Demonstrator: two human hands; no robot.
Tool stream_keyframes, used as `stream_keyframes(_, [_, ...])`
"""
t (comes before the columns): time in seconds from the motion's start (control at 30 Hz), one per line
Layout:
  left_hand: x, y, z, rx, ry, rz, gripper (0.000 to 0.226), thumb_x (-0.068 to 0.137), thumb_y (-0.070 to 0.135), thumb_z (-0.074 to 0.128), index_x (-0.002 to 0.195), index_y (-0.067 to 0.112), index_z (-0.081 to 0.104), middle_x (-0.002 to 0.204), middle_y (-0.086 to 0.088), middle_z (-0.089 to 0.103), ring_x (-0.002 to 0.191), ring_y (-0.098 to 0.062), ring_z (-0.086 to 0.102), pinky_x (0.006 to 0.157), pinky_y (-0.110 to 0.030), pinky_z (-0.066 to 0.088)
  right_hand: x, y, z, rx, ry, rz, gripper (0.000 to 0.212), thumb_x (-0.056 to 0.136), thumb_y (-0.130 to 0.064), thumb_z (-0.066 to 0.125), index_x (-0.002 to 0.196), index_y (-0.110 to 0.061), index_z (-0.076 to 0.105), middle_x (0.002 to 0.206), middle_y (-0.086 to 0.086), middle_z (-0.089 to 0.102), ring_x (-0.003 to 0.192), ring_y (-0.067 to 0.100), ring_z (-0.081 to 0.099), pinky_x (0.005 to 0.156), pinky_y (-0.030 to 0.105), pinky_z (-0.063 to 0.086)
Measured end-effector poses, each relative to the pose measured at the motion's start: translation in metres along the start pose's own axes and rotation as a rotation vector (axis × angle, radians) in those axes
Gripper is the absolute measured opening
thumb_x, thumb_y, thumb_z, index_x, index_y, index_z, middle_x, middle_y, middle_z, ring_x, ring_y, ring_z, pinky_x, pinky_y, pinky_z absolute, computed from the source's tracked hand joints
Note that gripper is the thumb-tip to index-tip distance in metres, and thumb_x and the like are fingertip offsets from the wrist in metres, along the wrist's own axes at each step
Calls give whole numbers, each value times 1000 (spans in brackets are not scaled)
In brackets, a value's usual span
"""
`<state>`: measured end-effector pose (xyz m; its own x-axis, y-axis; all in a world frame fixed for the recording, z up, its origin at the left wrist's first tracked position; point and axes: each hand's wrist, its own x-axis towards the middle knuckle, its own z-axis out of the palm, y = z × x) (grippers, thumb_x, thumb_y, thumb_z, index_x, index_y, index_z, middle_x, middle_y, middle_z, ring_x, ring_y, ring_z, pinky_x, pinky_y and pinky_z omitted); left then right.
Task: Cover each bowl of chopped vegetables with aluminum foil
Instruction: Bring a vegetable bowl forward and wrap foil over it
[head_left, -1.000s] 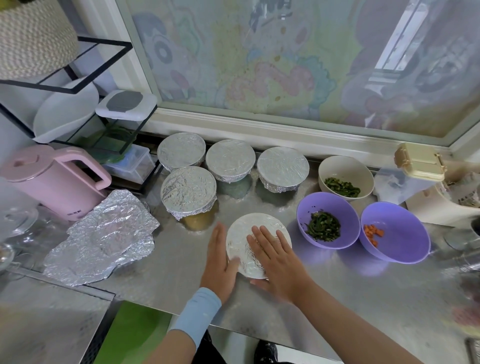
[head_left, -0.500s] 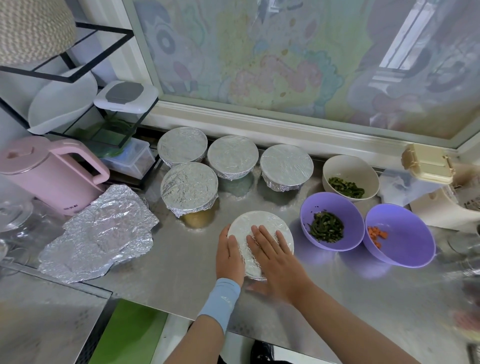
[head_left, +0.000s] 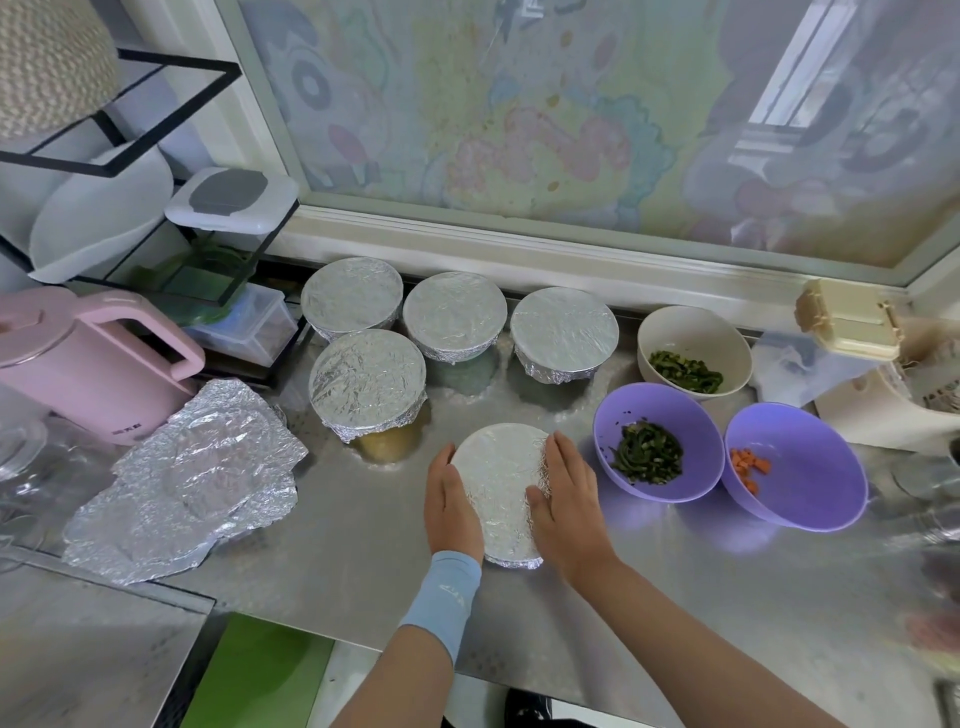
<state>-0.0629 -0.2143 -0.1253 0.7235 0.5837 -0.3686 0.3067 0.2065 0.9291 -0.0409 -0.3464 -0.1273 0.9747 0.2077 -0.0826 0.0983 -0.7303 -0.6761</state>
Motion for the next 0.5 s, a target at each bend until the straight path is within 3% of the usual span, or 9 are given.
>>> stream_keyframes(0.07, [3, 2, -1, 48, -26, 18, 35, 106, 28, 31, 135, 27, 50, 134, 5, 53, 121, -14, 49, 98, -30, 41, -2, 1, -2, -23, -43, -21, 79, 96, -39, 51, 156, -17, 5, 163, -6, -6, 148, 16, -5, 121, 31, 3])
stream_keyframes(0.17, [1, -4, -6, 153, 1, 70, 38, 105, 26, 34, 141, 25, 44, 142, 9, 45, 130, -10, 41, 110, -31, 33, -9, 8, -8, -211, -78, -190, 101, 83, -68, 49, 156, -16, 3, 162, 1, -16, 148, 17, -19, 120, 32, -5])
stream_keyframes(0.27, [-15, -13, -9, 166, 103, 54, 43, 100, 21, 44, 143, 21, 42, 145, 4, 43, 133, -13, 40, 114, -37, 32, -12, 10, -9, -307, -69, -298, 94, 86, -66, 45, 156, -12, 11, 163, 9, -8, 149, 22, -15, 121, 37, -3])
stream_keyframes(0.37, [-33, -13, -2, 135, 103, 11, 43, 100, 20, 46, 143, 21, 40, 142, 1, 47, 129, -19, 46, 110, -40, 38, -13, 11, -5, -308, -75, -203, 82, 92, -57, 34, 156, -10, 11, 163, 10, -6, 150, 22, -13, 122, 40, 6])
stream_keyframes(0.43, [-28, -8, 1, 147, 70, -21, 41, 101, 22, 42, 142, 24, 41, 137, 3, 50, 125, -20, 49, 107, -38, 41, -15, 10, -3, -342, -47, -142, 80, 90, -53, 37, 154, -8, 21, 162, 14, 12, 149, 29, 8, 119, 45, 21])
stream_keyframes(0.5, [-10, 0, -1, 178, 29, -55, 38, 103, 21, 37, 140, 24, 46, 133, 3, 53, 122, -21, 50, 105, -35, 41, -17, 4, -8, -420, 32, -94, 75, 86, -50, 44, 147, -8, 36, 147, 15, 40, 132, 34, 38, 108, 48, 35])
